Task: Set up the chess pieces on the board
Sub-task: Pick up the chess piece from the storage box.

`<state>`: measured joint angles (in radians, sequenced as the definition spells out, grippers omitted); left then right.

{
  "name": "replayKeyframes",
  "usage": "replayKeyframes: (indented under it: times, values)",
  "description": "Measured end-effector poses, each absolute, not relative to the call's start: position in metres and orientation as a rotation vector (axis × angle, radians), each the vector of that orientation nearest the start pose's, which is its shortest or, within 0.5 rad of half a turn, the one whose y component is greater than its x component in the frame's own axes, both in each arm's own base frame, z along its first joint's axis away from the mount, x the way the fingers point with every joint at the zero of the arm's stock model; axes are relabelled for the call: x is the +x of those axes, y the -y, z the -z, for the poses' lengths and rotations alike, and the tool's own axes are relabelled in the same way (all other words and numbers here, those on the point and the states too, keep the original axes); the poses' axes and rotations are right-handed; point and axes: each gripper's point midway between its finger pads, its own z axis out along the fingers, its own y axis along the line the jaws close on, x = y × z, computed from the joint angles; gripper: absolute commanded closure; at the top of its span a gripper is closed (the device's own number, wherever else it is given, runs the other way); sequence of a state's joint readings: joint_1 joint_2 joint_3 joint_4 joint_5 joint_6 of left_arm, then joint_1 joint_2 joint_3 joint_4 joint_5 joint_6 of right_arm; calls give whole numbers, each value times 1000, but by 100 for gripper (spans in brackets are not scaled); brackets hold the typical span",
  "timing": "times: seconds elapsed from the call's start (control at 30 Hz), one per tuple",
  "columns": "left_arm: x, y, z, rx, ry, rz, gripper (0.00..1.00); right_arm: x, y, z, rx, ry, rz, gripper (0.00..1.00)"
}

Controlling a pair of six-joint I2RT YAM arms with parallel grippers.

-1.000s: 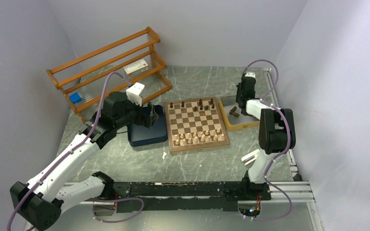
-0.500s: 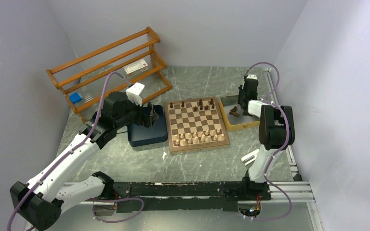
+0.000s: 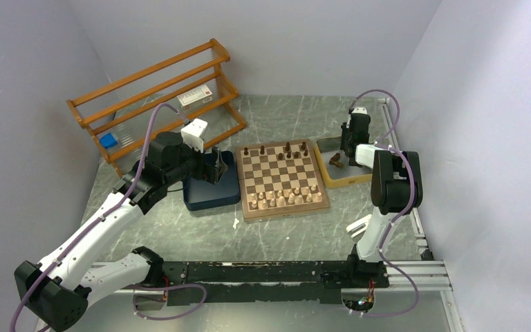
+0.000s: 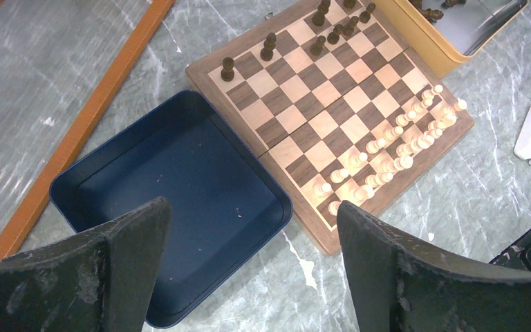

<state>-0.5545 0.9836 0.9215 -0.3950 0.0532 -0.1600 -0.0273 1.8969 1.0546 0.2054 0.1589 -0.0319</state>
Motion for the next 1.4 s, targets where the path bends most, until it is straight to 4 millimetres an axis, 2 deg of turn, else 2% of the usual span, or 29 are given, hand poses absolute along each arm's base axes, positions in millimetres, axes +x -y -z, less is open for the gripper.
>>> replayKeyframes:
  times: [0.47, 0.97, 1.23, 1.4]
  values:
    - [270, 186, -231, 438, -2017, 501, 6, 488, 41, -41, 71, -2203, 201, 81]
    - [270, 186, -231, 438, -2017, 501, 6, 479, 42, -42, 106, -2234, 232, 85]
    - [270, 186, -231, 438, -2017, 501, 6, 471, 38, -61, 154, -2231, 242, 86]
    - [270, 186, -231, 438, -2017, 501, 6, 470, 14, -88, 122, -2195, 202, 86]
